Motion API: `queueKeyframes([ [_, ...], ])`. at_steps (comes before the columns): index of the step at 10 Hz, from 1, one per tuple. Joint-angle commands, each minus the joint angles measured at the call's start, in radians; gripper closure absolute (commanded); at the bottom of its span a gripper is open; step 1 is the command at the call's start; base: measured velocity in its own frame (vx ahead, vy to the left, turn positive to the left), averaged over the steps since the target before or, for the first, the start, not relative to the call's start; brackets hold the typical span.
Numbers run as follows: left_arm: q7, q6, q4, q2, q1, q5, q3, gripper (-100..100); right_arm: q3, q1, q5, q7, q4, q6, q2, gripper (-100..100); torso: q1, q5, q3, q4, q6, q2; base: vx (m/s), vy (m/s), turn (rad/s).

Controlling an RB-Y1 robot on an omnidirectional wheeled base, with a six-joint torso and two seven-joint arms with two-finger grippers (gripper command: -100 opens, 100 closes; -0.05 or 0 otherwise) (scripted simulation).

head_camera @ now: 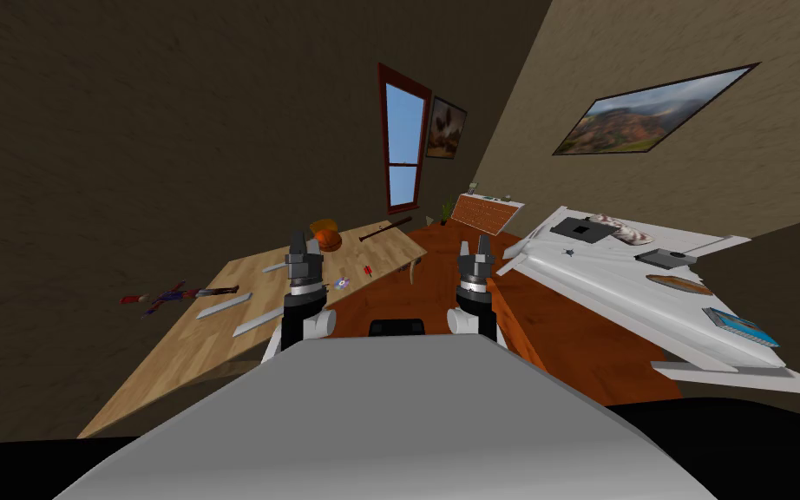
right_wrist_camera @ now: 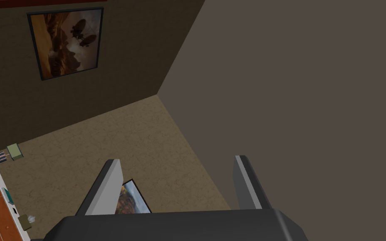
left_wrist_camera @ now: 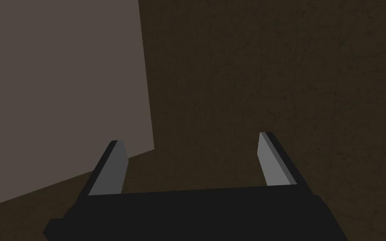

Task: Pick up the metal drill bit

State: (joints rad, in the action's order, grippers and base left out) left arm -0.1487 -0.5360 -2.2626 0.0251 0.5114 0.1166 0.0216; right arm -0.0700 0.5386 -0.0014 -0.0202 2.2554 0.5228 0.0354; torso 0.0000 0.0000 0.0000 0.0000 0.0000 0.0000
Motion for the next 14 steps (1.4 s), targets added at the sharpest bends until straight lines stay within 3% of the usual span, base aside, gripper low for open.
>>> queueKeyframes([
  [1,-0.005,0.017,0.008,-0.038,-0.008,-0.002,-0.003,-100,0.000,0.000,0.000,0.000,0.000,0.000,0.000,0,0.000,0.000,0.000,0.000,0.000,0.000,0.000,-0.008,0.005],
  [6,-0.046,0.140,0.074,-0.155,-0.071,-0.015,-0.027,-100,0.000,0.000,0.000,0.000,0.000,0.000,0.000,0,-0.002,0.000,0.000,0.000,0.000,0.000,0.002,-0.028,0.013],
  [14,-0.104,0.324,0.158,-0.222,-0.156,-0.034,-0.061,-100,0.000,0.000,0.000,0.000,0.000,0.000,0.000,0,-0.001,0.000,0.000,0.000,0.000,0.000,0.001,-0.026,0.012],
])
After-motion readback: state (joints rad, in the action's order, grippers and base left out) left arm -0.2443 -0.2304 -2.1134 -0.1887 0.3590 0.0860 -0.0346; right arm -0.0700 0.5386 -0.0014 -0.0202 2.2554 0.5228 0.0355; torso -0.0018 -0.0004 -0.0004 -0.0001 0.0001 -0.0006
